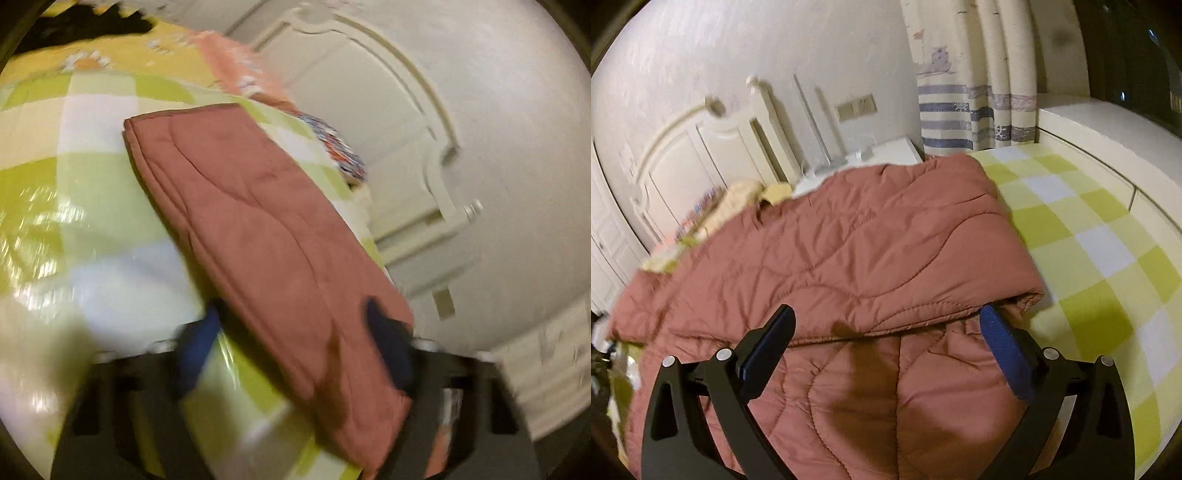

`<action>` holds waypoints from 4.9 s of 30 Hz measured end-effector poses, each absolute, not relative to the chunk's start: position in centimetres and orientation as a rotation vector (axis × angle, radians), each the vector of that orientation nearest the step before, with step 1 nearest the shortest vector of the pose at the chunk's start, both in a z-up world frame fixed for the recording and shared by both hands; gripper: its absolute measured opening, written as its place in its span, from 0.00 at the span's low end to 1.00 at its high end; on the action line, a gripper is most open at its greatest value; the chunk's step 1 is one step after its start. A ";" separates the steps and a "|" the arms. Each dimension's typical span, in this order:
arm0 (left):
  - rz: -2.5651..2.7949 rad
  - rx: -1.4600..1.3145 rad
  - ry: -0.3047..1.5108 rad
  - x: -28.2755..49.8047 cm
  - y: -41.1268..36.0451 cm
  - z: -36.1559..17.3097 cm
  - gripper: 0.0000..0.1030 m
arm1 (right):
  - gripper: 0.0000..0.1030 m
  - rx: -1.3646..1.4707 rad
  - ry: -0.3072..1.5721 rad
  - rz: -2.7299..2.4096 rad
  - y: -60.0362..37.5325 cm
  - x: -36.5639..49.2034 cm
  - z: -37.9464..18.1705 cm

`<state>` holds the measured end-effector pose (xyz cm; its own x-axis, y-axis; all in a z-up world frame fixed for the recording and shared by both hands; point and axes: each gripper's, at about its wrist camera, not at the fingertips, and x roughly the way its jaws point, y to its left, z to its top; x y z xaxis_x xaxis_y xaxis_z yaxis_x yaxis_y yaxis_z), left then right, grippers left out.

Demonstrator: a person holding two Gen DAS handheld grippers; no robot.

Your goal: Fold large clothes

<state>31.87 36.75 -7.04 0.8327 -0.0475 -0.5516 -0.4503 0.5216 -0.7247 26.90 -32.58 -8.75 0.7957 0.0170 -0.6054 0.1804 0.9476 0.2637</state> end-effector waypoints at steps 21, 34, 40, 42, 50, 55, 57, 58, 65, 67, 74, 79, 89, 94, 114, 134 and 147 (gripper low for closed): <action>-0.580 -0.111 0.610 30.1 -13.1 -0.3 0.85 | 0.94 0.514 0.548 -0.101 -36.3 24.5 -9.1; 0.008 -0.398 0.658 36.2 8.0 -2.4 0.58 | 0.94 0.521 0.556 -0.070 -36.1 24.7 -9.2; -0.082 -0.042 0.808 37.1 4.0 -7.8 0.55 | 0.94 0.506 0.566 -0.074 -35.9 24.8 -9.2; -0.061 0.006 0.766 36.8 3.8 -6.8 0.56 | 0.94 0.508 0.562 -0.076 -35.9 24.7 -9.2; -0.046 -0.269 0.744 43.3 7.0 -3.6 0.77 | 0.94 0.494 0.575 -0.084 -35.5 24.7 -9.4; -0.039 -0.307 0.908 47.6 5.8 -7.9 0.83 | 0.94 0.496 0.581 -0.084 -35.5 24.9 -9.4; -0.025 -0.157 0.924 48.2 4.2 -9.0 0.86 | 0.94 0.496 0.582 -0.080 -35.4 24.9 -9.4; -0.024 -0.125 0.917 48.2 3.8 -8.9 0.86 | 0.94 0.498 0.582 -0.079 -35.4 24.9 -9.5; -0.105 -0.235 0.833 47.9 3.5 -6.5 0.87 | 0.94 0.492 0.588 -0.080 -35.1 25.0 -9.4; -0.132 -0.144 0.943 48.9 1.6 -8.4 0.92 | 0.94 0.495 0.587 -0.079 -35.1 25.0 -9.5; -0.165 -0.148 0.775 45.2 0.3 -5.8 0.92 | 0.94 0.500 0.586 -0.080 -35.0 25.0 -9.4; -0.264 -0.081 0.840 42.9 -3.5 -7.4 0.93 | 0.94 0.503 0.585 -0.079 -34.9 25.0 -9.4; -0.266 -0.054 0.735 36.5 -4.8 -6.2 0.98 | 0.94 0.511 0.583 -0.076 -35.0 25.0 -9.5; -0.258 0.151 0.829 36.0 -7.5 -9.7 0.98 | 0.94 0.513 0.582 -0.078 -35.0 25.0 -9.5; -0.161 0.110 0.900 30.6 -3.0 -10.8 0.98 | 0.94 0.507 0.585 -0.093 -35.0 24.9 -9.6; -0.156 0.116 0.903 30.7 -3.2 -11.1 0.98 | 0.96 -0.090 0.936 -0.008 -20.2 26.3 -11.8; -0.218 0.060 0.901 30.0 -5.0 -8.8 0.98 | 0.96 -0.041 0.946 0.030 -20.9 26.7 -11.8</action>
<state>30.02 -5.04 -8.76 0.6001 -0.1626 -0.7833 0.2128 0.9763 -0.0397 26.69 -20.92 -11.84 0.5849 0.0076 -0.8110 -0.0437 0.9988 -0.0222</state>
